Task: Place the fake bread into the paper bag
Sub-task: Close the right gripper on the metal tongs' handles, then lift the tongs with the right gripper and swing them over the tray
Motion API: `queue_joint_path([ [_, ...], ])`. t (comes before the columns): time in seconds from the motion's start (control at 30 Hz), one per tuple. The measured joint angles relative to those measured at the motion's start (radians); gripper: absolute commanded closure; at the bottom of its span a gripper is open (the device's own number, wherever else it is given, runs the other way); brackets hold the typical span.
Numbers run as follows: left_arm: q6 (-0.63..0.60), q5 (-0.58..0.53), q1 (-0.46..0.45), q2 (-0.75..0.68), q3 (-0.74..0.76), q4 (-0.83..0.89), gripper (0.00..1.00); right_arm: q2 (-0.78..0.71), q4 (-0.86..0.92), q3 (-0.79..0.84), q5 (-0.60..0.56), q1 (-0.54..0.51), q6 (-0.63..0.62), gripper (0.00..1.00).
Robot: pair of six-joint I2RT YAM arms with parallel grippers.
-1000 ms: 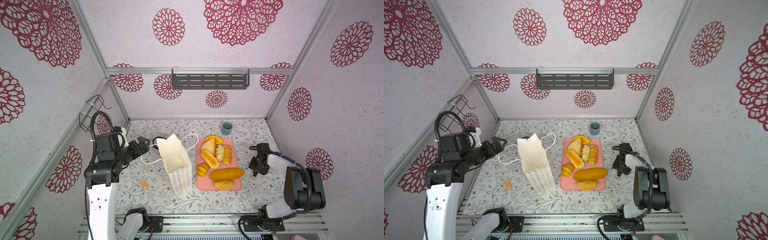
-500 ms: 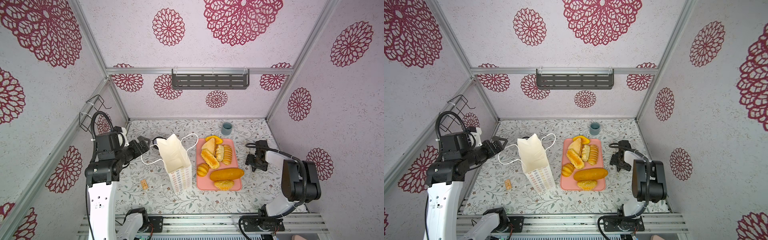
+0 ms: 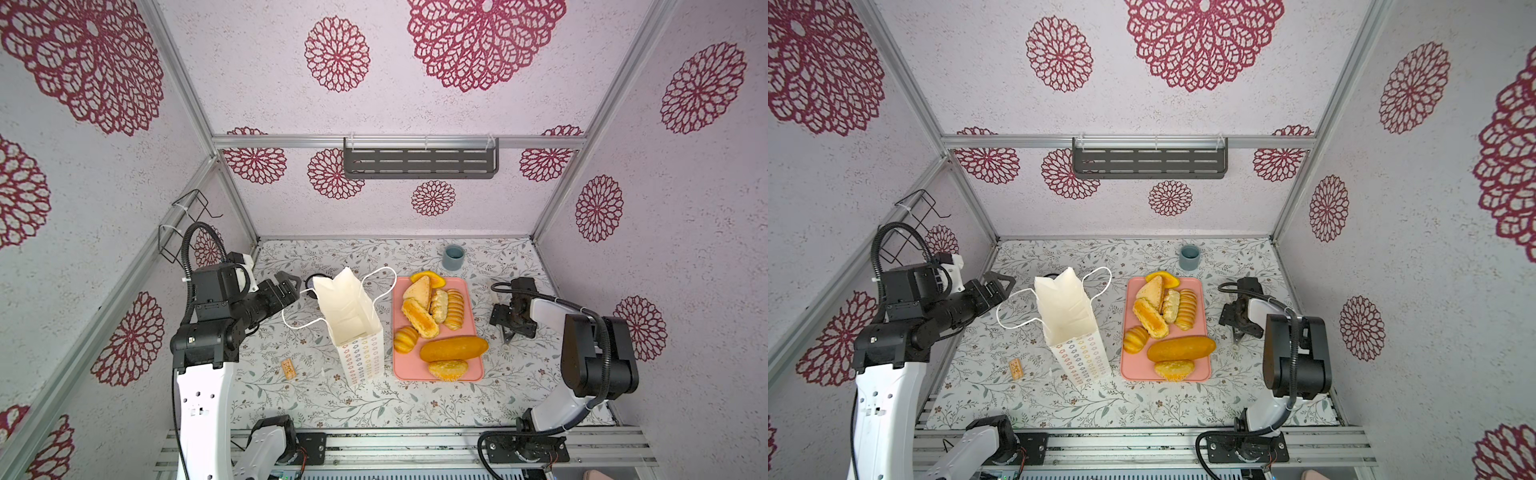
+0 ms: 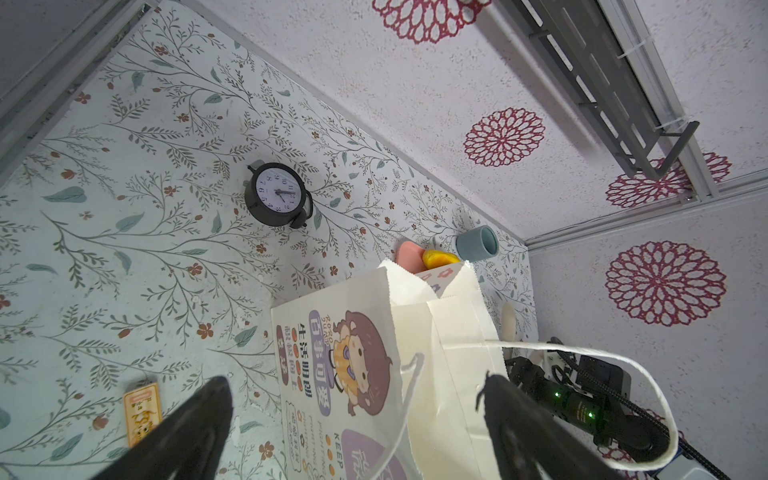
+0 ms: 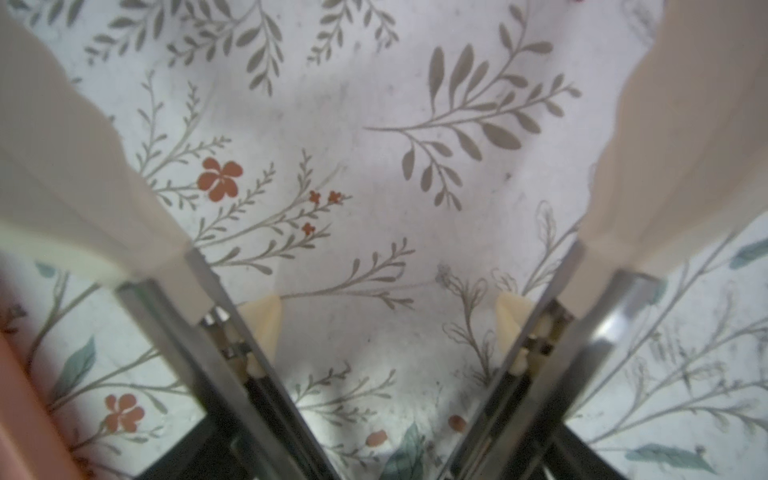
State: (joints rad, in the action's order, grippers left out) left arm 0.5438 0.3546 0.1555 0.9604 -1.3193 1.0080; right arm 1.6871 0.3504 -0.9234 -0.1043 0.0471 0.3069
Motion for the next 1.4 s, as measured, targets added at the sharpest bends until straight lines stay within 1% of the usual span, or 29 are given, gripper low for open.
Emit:
queue_joint_path([
  [0.03,0.000,0.000,0.000,0.000,0.000,0.000,0.03,0.000,-0.003,0.000,0.002,0.002,-0.001,0.45],
  [0.07,0.000,0.000,0.000,0.000,0.000,0.001,0.03,0.000,-0.006,0.002,0.000,0.003,0.001,0.47],
  [0.2,-0.001,0.003,0.000,0.000,0.000,0.009,0.03,-0.026,-0.017,0.028,0.007,0.005,0.008,0.49],
  [0.3,-0.005,0.002,0.000,0.002,-0.006,0.031,0.03,-0.069,0.010,0.056,0.016,0.005,0.008,0.53],
  [0.43,-0.022,-0.017,0.000,0.007,-0.049,0.078,0.03,-0.176,0.067,0.066,0.027,-0.003,0.008,0.61],
  [0.6,-0.037,-0.061,-0.019,0.006,-0.130,0.142,0.03,-0.346,0.140,0.033,0.036,-0.042,0.007,0.73],
  [0.67,-0.039,-0.091,-0.051,0.006,-0.163,0.164,0.03,-0.399,0.169,0.011,0.050,-0.068,0.010,0.74],
  [0.8,-0.034,-0.148,-0.150,0.005,-0.208,0.201,0.03,-0.500,0.232,-0.038,0.087,-0.135,0.008,0.73],
  [0.93,-0.019,-0.192,-0.219,-0.001,-0.212,0.233,0.03,-0.583,0.275,-0.077,0.164,-0.211,0.007,0.73],
  [1.03,-0.009,-0.215,-0.244,-0.003,-0.206,0.253,0.03,-0.634,0.296,-0.080,0.238,-0.259,0.008,0.72],
  [1.1,-0.002,-0.226,-0.252,-0.011,-0.195,0.265,0.03,-0.660,0.316,-0.080,0.284,-0.288,0.008,0.69],
  [1.23,0.010,-0.234,-0.263,-0.028,-0.164,0.276,0.03,-0.697,0.354,-0.080,0.331,-0.335,0.011,0.65],
  [1.33,0.019,-0.234,-0.272,-0.032,-0.143,0.287,0.03,-0.716,0.384,-0.080,0.353,-0.352,0.017,0.65],
  [1.4,0.025,-0.235,-0.282,-0.033,-0.140,0.297,0.03,-0.723,0.406,-0.081,0.362,-0.360,0.018,0.69],
])
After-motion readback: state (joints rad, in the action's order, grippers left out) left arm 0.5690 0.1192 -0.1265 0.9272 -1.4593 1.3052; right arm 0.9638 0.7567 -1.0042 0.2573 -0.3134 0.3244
